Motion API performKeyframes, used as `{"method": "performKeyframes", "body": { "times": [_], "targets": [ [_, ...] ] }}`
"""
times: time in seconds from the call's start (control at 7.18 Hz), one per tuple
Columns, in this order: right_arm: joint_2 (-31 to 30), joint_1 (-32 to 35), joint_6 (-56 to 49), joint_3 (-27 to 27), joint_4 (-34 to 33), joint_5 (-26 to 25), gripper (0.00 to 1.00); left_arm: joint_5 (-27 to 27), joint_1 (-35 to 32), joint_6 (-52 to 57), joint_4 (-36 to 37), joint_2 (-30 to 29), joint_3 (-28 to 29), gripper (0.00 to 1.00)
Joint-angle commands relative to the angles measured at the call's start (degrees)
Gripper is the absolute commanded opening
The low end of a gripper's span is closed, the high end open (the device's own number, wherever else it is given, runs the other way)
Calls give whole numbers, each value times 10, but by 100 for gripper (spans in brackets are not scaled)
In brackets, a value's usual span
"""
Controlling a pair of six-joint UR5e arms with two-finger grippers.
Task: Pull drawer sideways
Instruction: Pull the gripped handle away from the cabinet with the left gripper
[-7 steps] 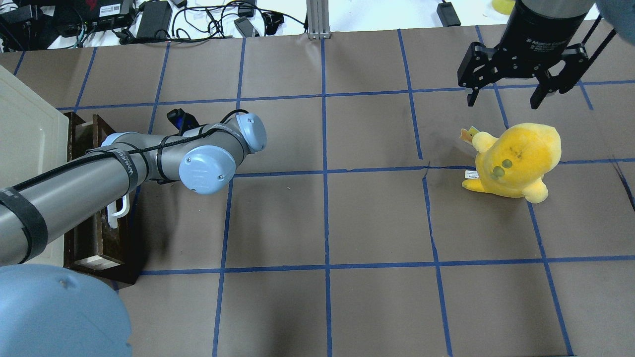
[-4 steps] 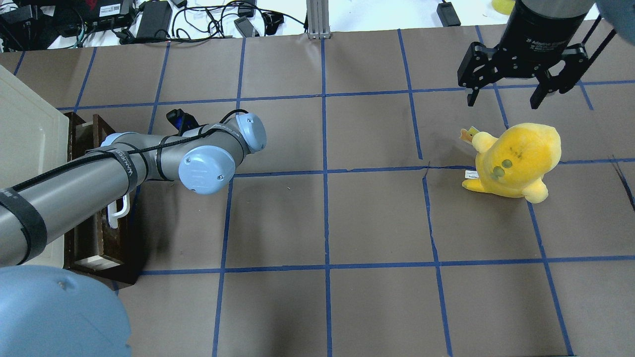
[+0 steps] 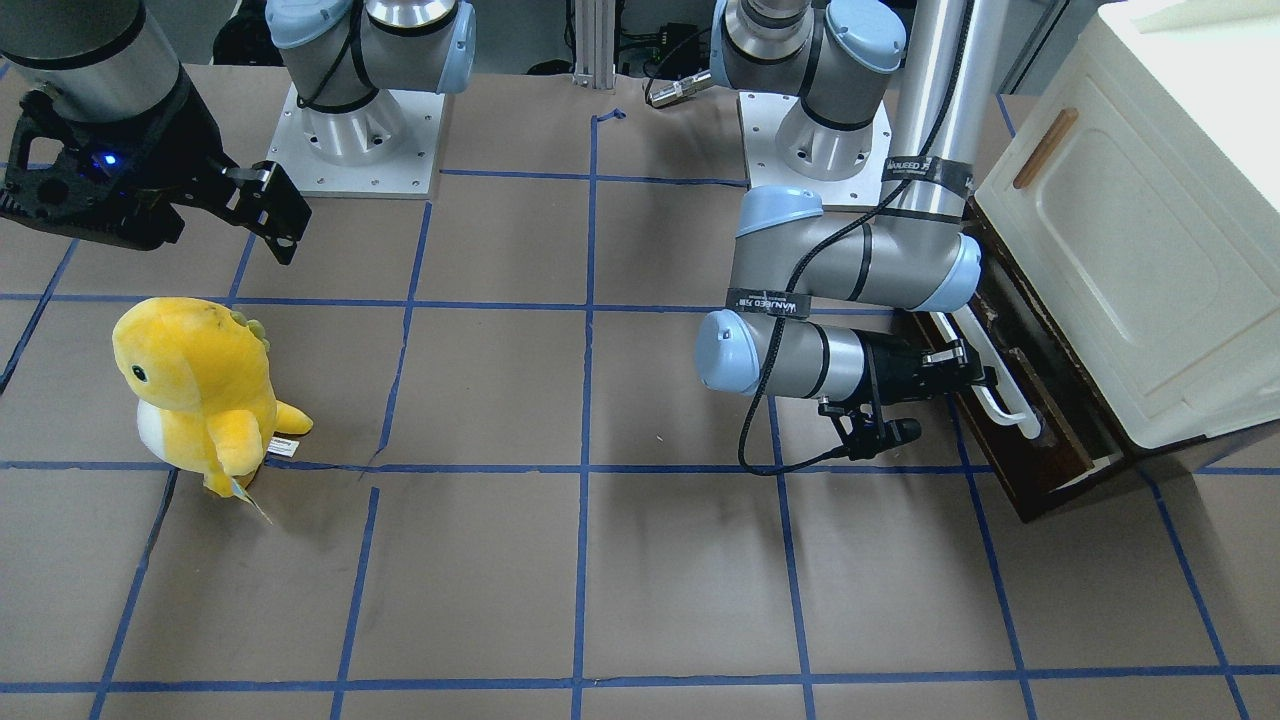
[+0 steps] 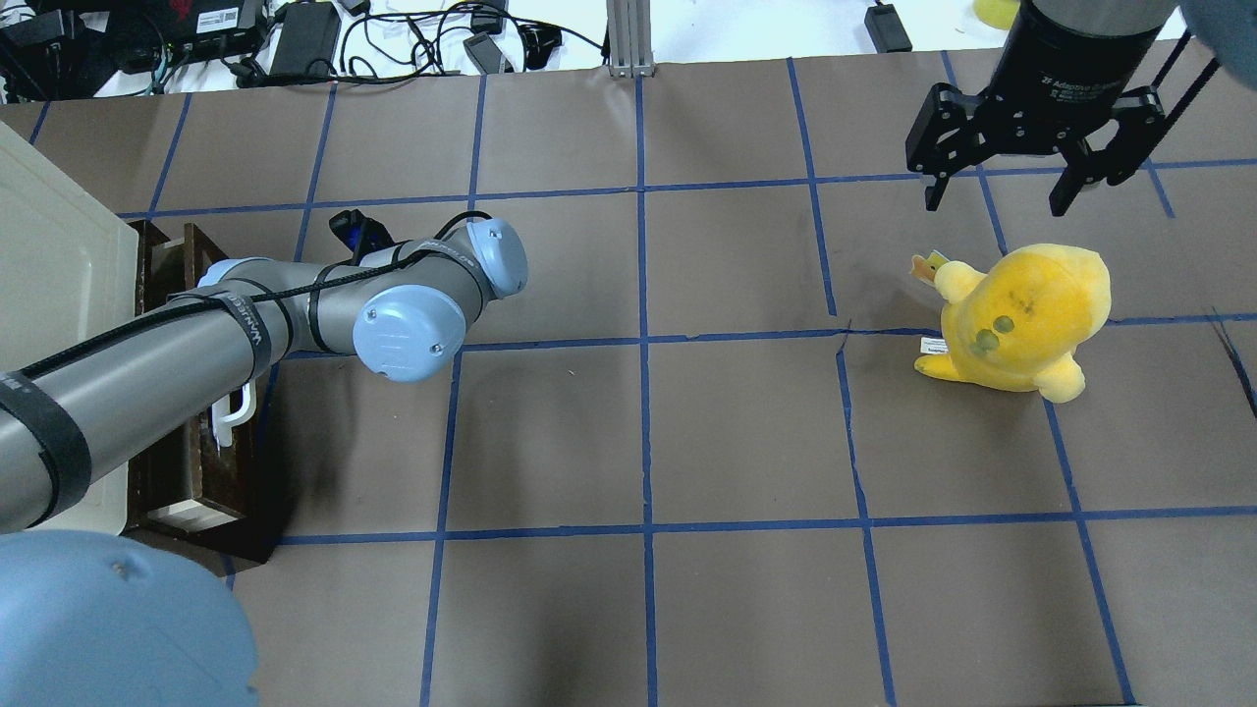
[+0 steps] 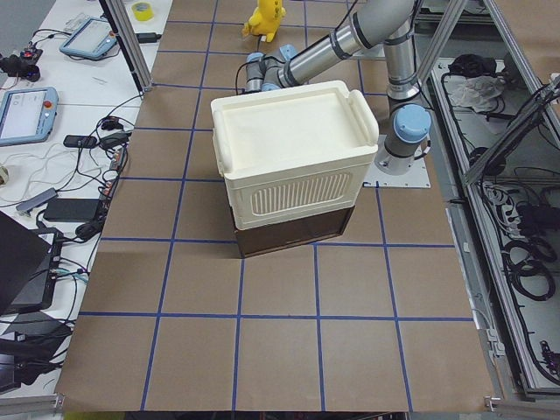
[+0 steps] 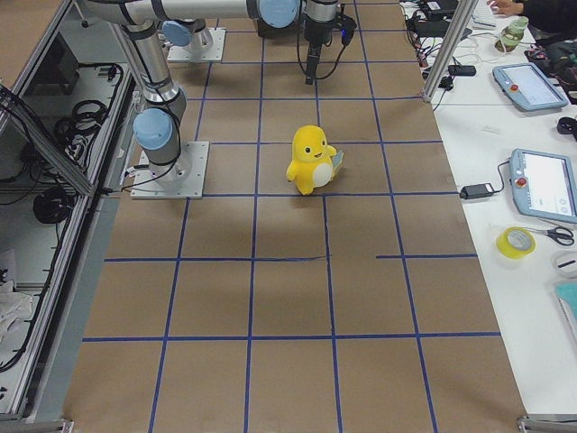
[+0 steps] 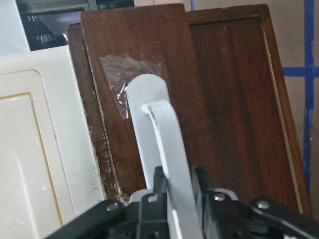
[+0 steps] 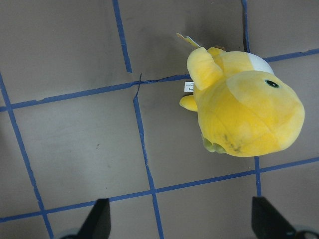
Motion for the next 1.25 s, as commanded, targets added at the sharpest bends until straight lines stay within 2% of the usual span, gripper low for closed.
{"method": "performKeyframes", "body": {
  "times": [0.0, 1.11],
  "targets": [
    [0, 0, 0, 0, 0, 0, 100, -1, -1, 0, 0, -1, 1, 9],
    [0, 0, 0, 0, 0, 0, 100, -7, -13, -1, 1, -12, 15, 8]
  ]
}}
